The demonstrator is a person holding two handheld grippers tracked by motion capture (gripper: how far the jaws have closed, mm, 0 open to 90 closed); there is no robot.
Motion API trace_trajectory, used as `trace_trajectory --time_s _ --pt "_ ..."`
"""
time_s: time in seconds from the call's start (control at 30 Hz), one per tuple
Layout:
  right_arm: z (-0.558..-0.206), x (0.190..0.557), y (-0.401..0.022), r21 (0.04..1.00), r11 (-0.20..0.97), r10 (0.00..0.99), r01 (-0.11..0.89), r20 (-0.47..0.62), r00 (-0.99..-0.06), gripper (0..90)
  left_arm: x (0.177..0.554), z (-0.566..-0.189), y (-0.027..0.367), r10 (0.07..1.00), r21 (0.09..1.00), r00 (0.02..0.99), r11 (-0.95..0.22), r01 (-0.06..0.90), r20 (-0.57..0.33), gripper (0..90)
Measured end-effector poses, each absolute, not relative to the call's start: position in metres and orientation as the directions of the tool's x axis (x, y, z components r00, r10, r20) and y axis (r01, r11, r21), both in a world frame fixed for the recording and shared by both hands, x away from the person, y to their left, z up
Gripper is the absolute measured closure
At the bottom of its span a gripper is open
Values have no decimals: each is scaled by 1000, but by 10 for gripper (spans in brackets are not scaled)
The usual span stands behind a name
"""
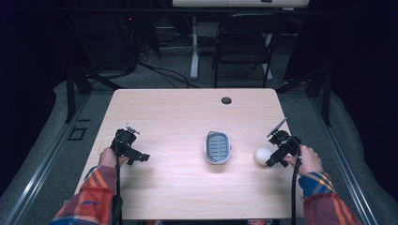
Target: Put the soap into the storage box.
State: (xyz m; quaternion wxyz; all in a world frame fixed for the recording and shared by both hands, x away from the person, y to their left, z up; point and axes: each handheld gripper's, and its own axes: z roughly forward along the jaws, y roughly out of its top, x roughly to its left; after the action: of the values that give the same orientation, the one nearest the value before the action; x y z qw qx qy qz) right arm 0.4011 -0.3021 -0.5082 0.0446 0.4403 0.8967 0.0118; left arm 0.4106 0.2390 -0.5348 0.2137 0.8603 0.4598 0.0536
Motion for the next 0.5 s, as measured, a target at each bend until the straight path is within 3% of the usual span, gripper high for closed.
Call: trace_trajectory --time_s 0.03,0.5 --pt "-515 399 -298 152 555 830 818 -39 -556 0 411 -535 239 814 417 571 -486 768 -104 0" --pt "-513 415 -286 131 572 819 810 -37 -573 0 411 -535 238 811 416 576 -490 766 -104 0"
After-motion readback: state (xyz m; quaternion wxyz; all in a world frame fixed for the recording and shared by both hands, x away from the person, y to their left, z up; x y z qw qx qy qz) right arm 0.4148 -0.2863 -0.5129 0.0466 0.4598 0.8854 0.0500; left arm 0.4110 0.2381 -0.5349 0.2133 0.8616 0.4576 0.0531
